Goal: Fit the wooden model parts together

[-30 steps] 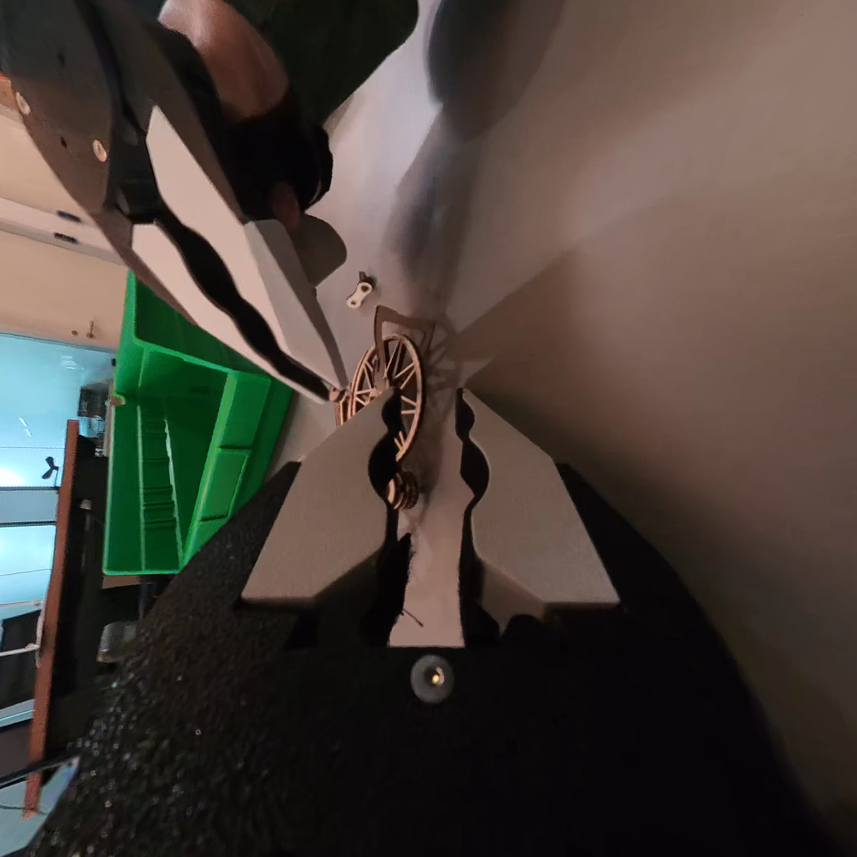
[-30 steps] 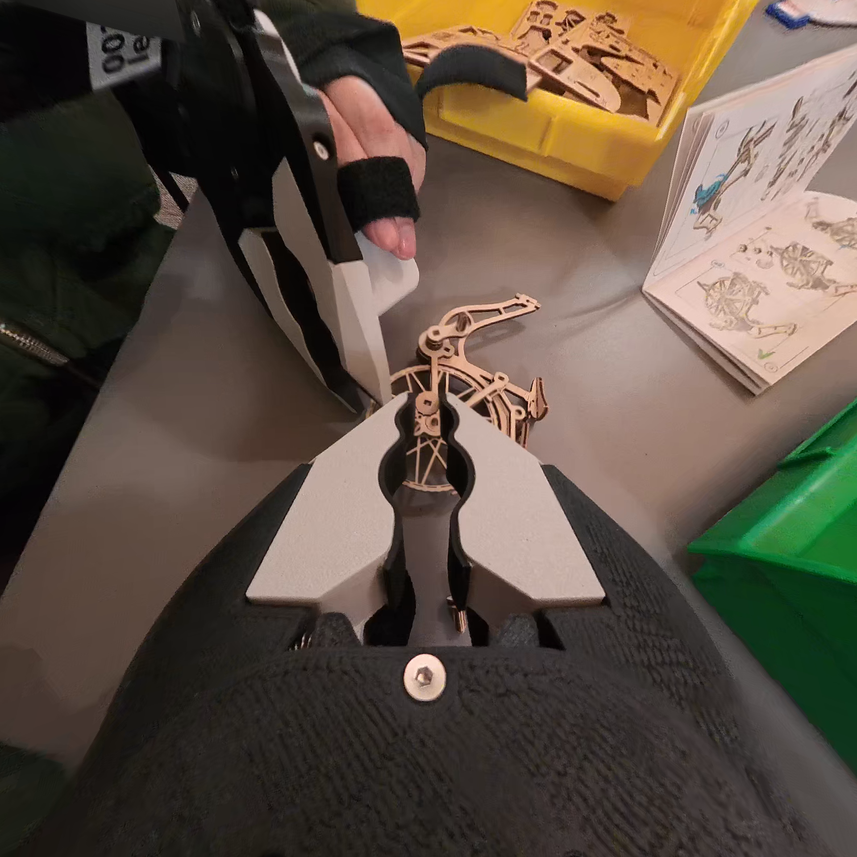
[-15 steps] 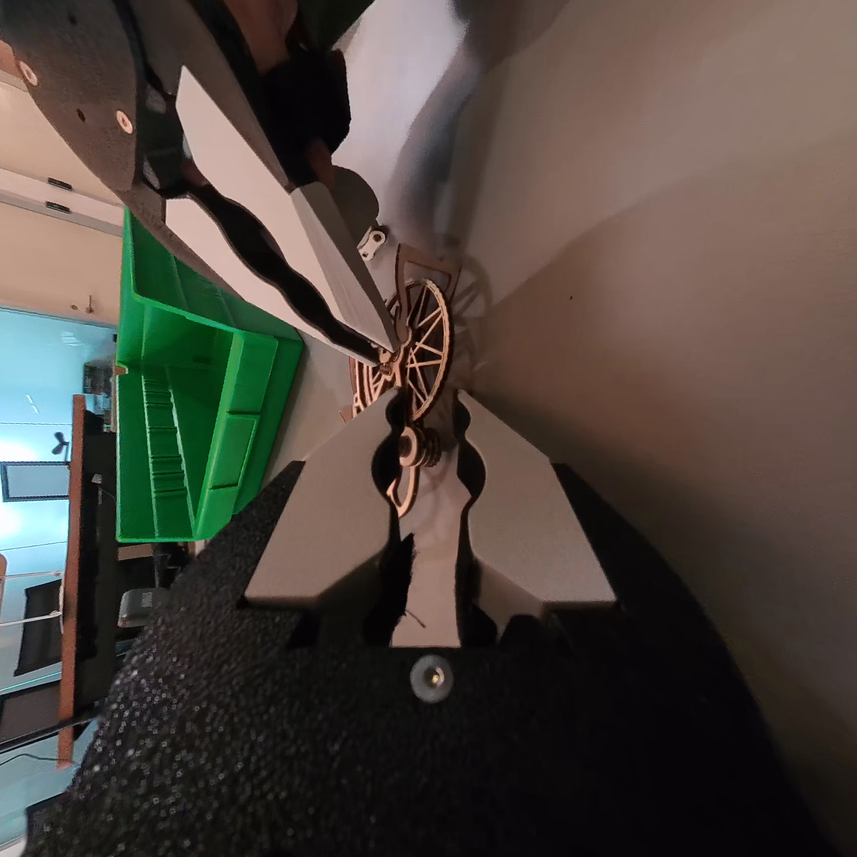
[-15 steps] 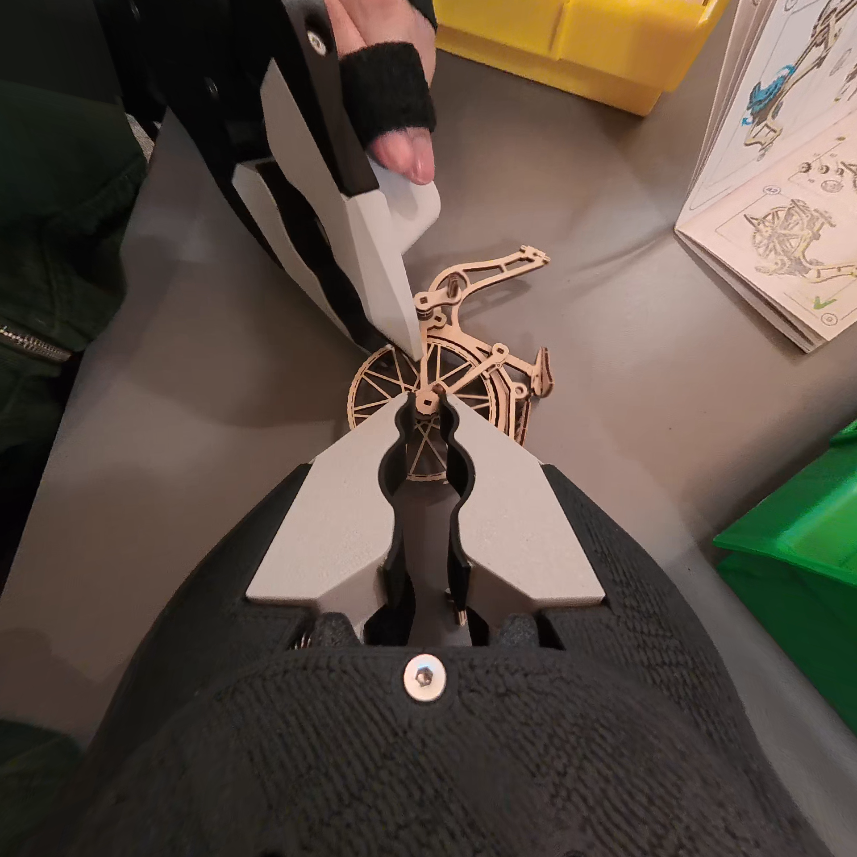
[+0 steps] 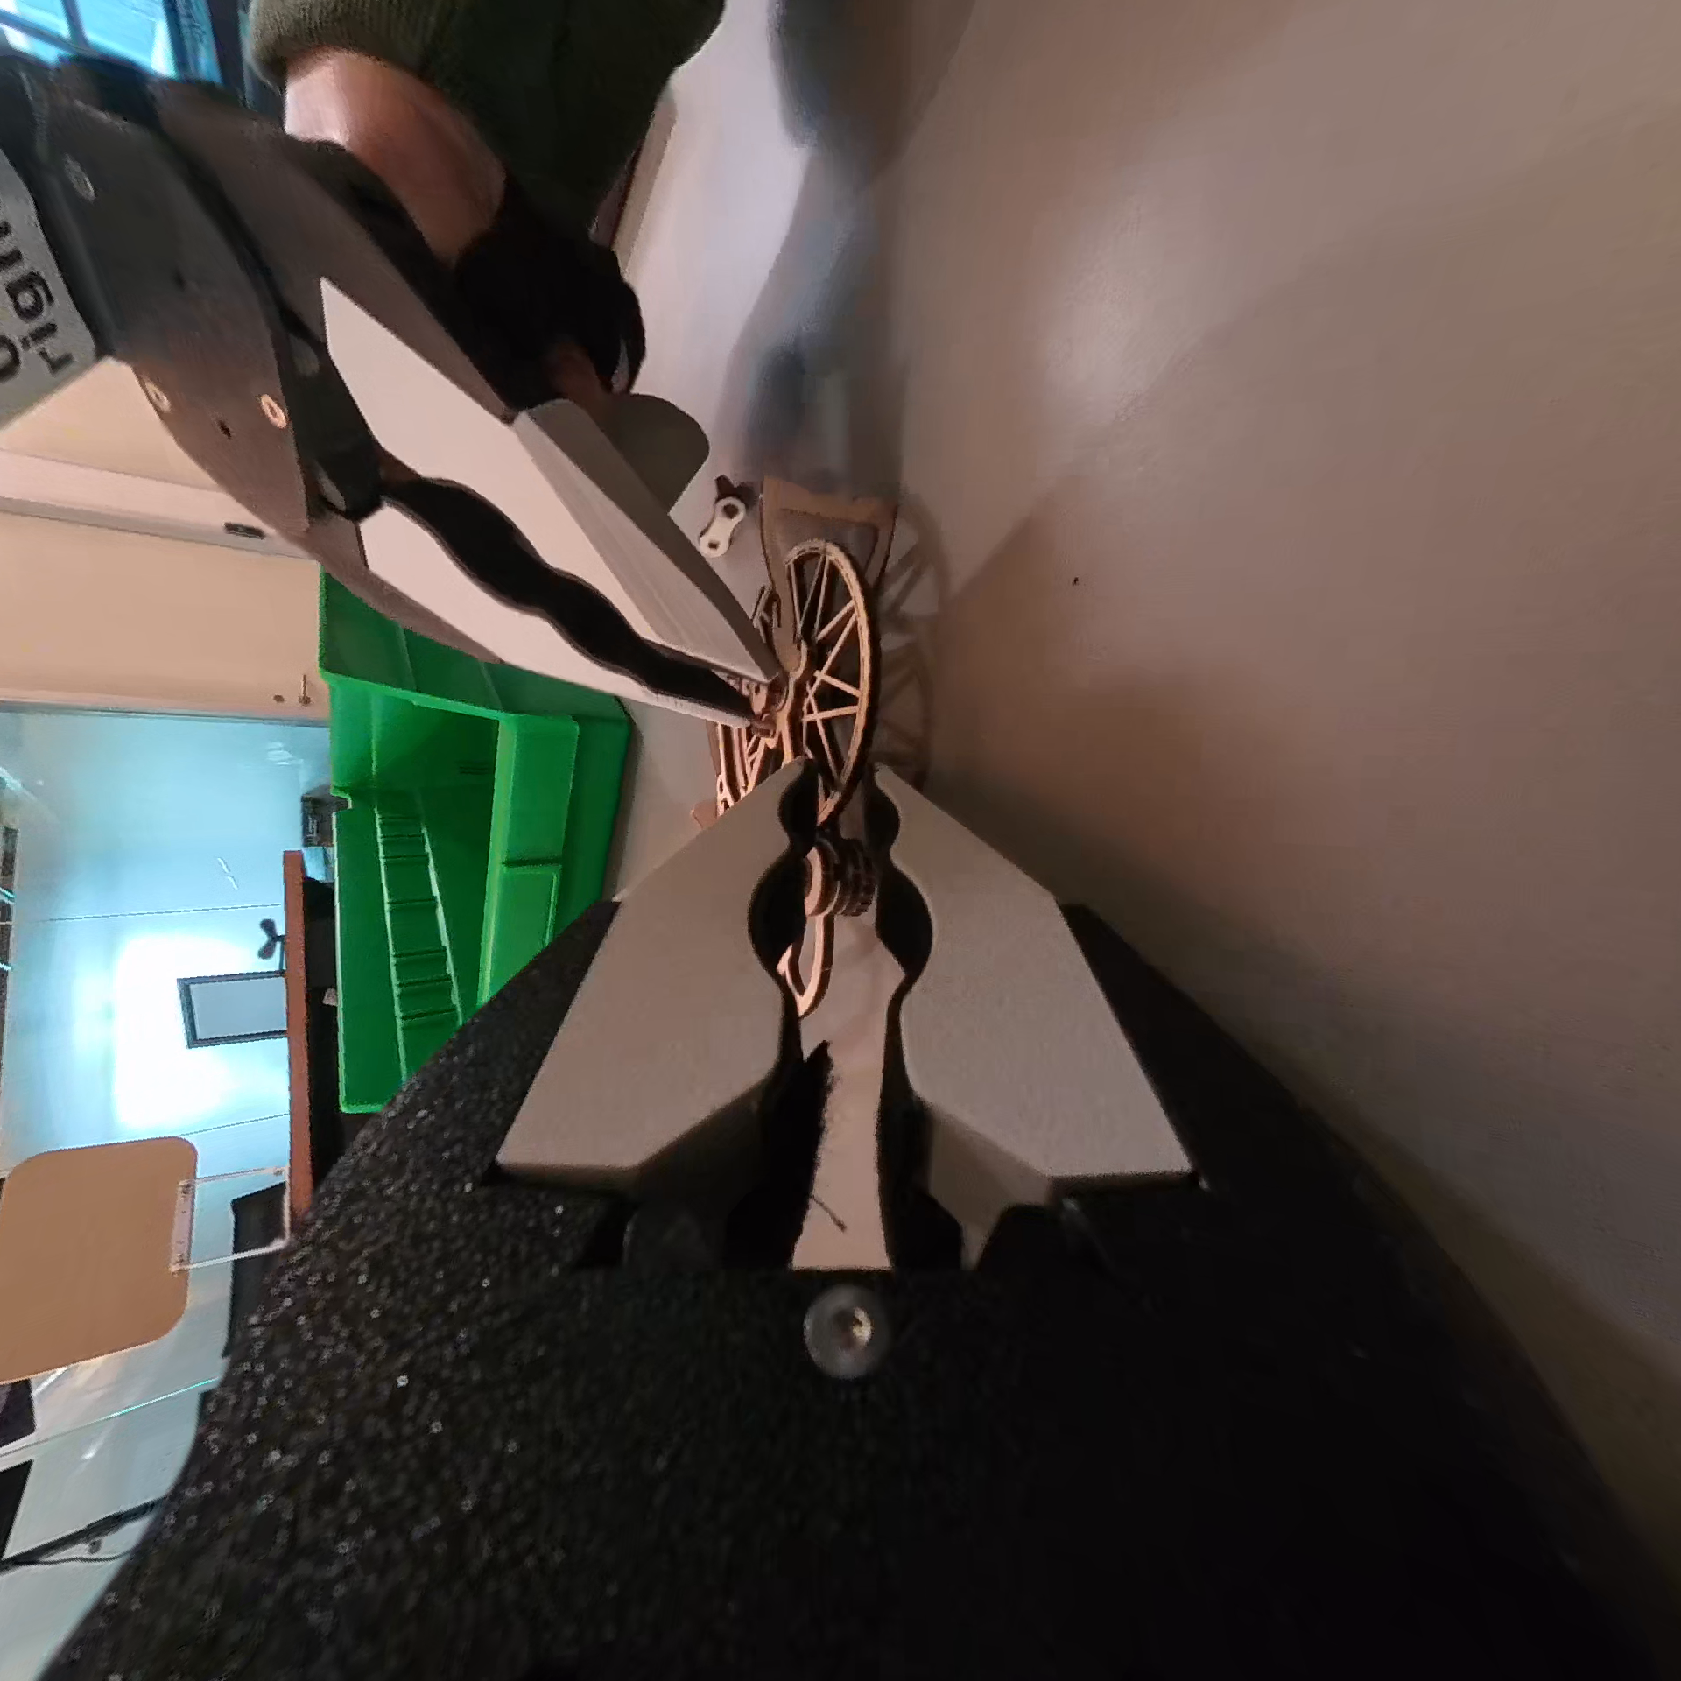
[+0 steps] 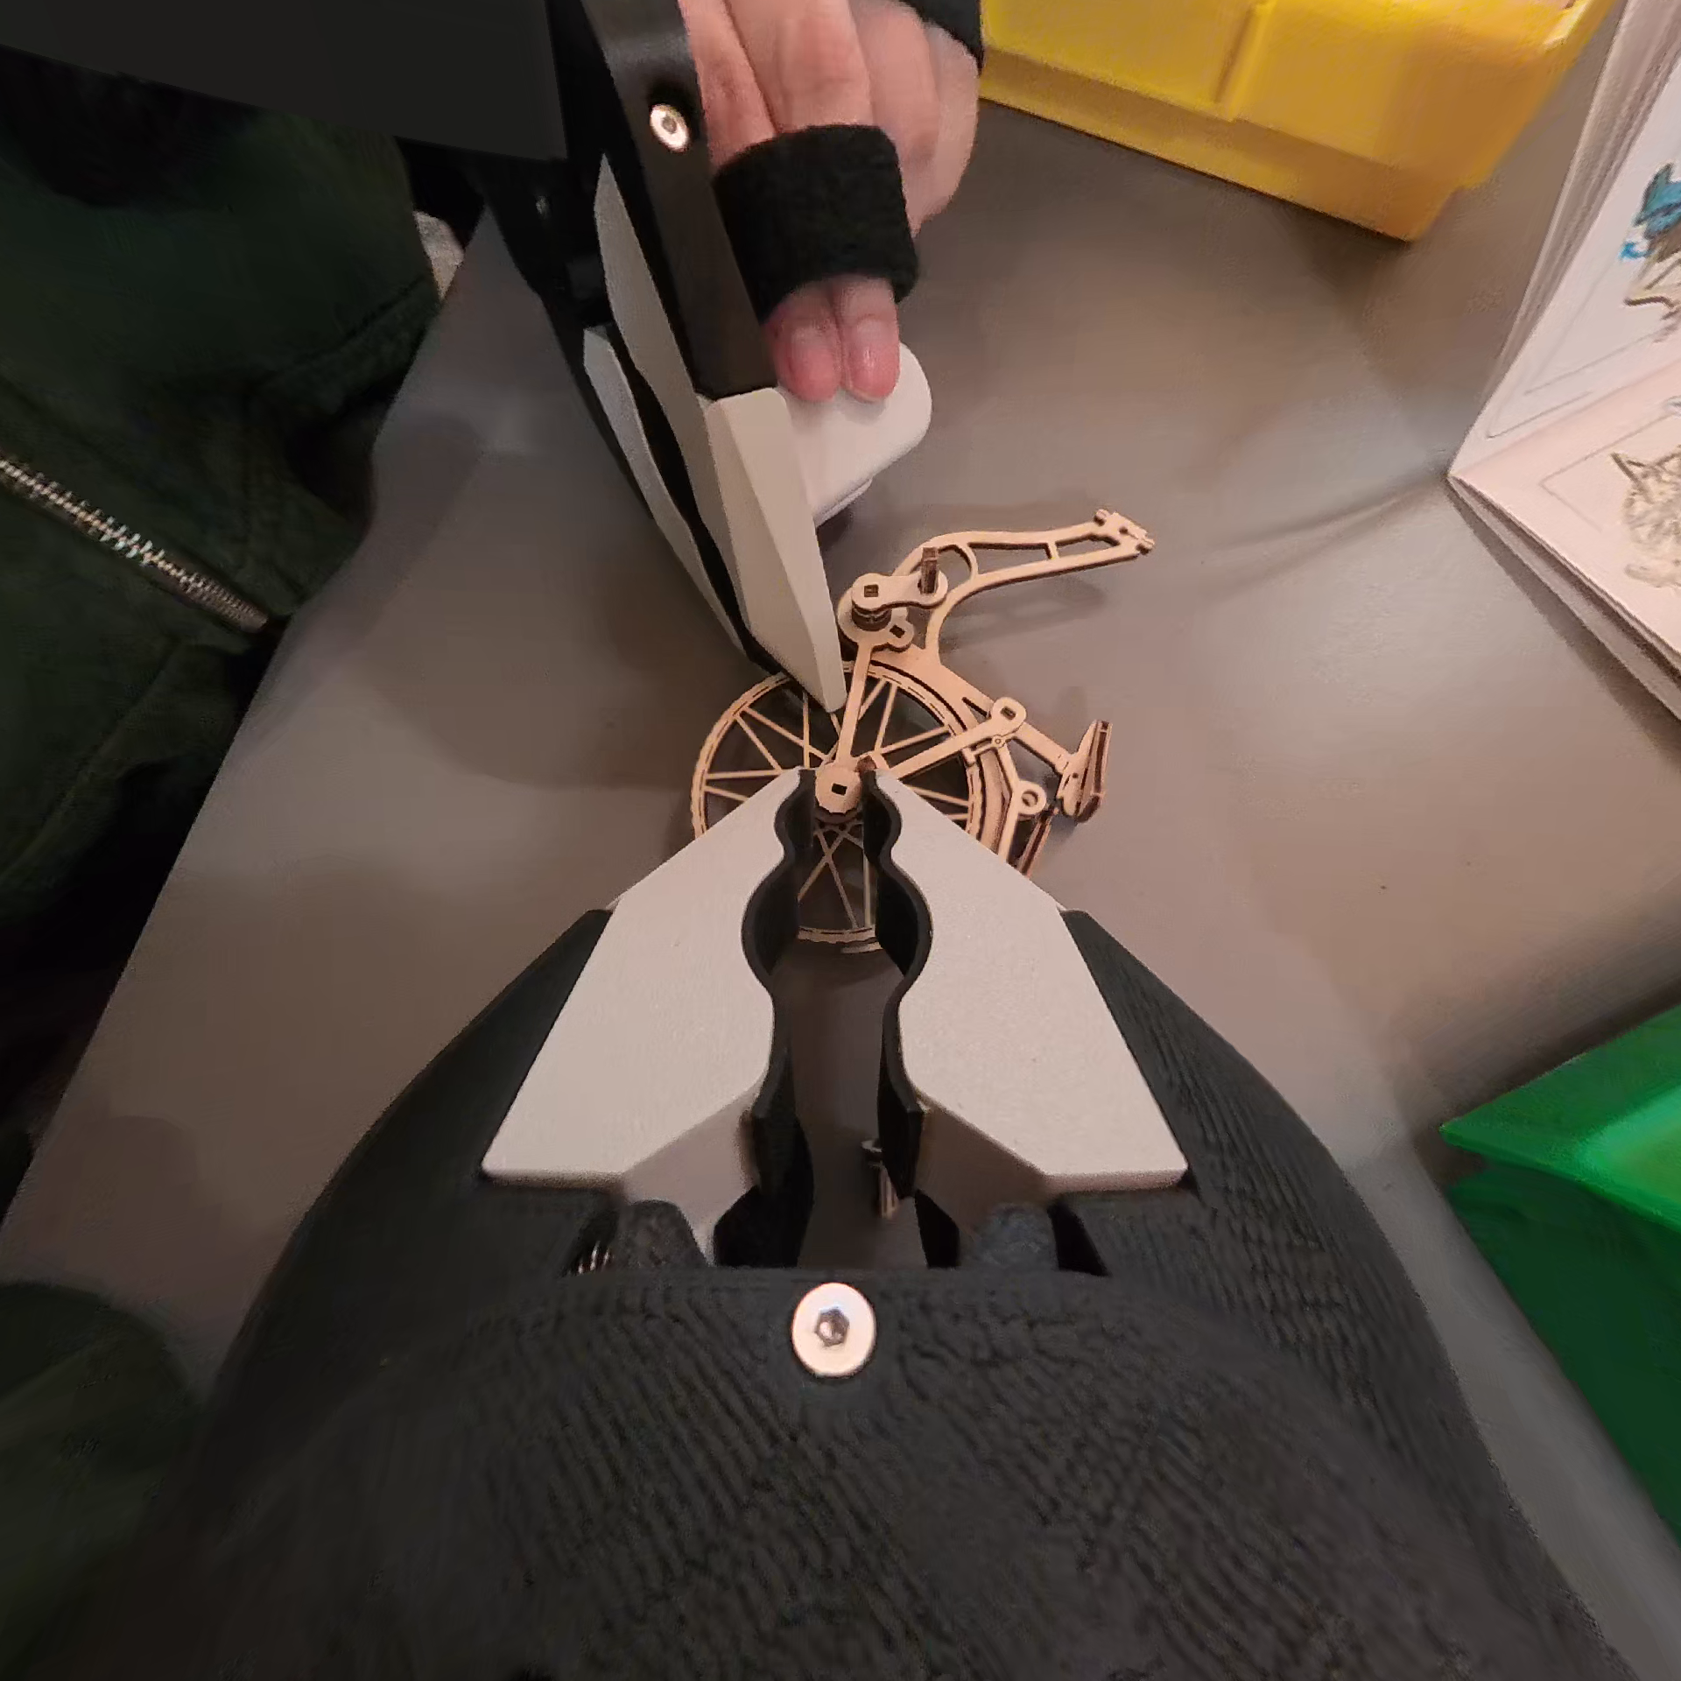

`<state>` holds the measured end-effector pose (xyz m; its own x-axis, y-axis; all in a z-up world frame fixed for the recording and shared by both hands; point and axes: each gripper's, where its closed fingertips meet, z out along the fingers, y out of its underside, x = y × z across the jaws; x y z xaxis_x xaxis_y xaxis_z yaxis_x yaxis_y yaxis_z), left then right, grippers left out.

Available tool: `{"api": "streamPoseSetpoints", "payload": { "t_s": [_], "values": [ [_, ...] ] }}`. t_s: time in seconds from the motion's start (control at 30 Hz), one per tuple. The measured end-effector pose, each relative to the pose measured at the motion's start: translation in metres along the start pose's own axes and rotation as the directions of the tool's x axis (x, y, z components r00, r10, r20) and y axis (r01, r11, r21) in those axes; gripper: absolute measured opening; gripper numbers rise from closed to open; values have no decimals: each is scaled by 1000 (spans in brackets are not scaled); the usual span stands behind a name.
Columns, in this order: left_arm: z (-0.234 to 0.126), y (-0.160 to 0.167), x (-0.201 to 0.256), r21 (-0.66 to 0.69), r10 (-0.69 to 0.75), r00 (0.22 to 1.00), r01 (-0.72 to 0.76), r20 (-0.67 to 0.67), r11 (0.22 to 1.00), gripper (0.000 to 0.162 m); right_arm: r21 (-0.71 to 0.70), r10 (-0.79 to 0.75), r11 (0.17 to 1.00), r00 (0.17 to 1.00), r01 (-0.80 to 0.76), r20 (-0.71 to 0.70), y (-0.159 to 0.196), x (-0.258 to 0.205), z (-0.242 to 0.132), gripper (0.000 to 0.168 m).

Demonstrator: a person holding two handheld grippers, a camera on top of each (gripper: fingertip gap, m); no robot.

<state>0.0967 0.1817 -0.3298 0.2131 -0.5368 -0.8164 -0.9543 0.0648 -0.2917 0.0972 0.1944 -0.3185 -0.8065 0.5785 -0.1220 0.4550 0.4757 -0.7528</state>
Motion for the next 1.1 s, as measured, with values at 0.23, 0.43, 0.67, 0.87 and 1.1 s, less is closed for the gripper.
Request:
{"api": "streamPoseSetpoints", "payload": {
  "t_s": [0.23, 0.43, 0.67, 0.87, 1.1],
  "values": [
    [1, 1, -1, -10, 7, 1000, -7, 13, 1000, 6, 23, 10, 1000, 997, -11, 74, -8, -2, -2, 8],
    [0, 1, -1, -12, 4, 1000, -4, 14, 1000, 6, -44, 10, 999, 1000, -9, 25, -3, -1, -2, 8],
    [0, 1, -1, -12, 5, 1000, -5, 15, 1000, 6, -80, 21, 997, 1000, -21, 8, -1, -2, 0, 8],
    [0, 1, -1, -14, 7, 1000, -7, 17, 1000, 6, -89, 11, 996, 1000, -12, -13, -1, -1, 0, 8],
    [0, 2, 0, -13, 4, 1000, -4, 15, 1000, 6, -84, -14, 996, 1000, 13, -15, -1, -1, 0, 9]
  ]
}}
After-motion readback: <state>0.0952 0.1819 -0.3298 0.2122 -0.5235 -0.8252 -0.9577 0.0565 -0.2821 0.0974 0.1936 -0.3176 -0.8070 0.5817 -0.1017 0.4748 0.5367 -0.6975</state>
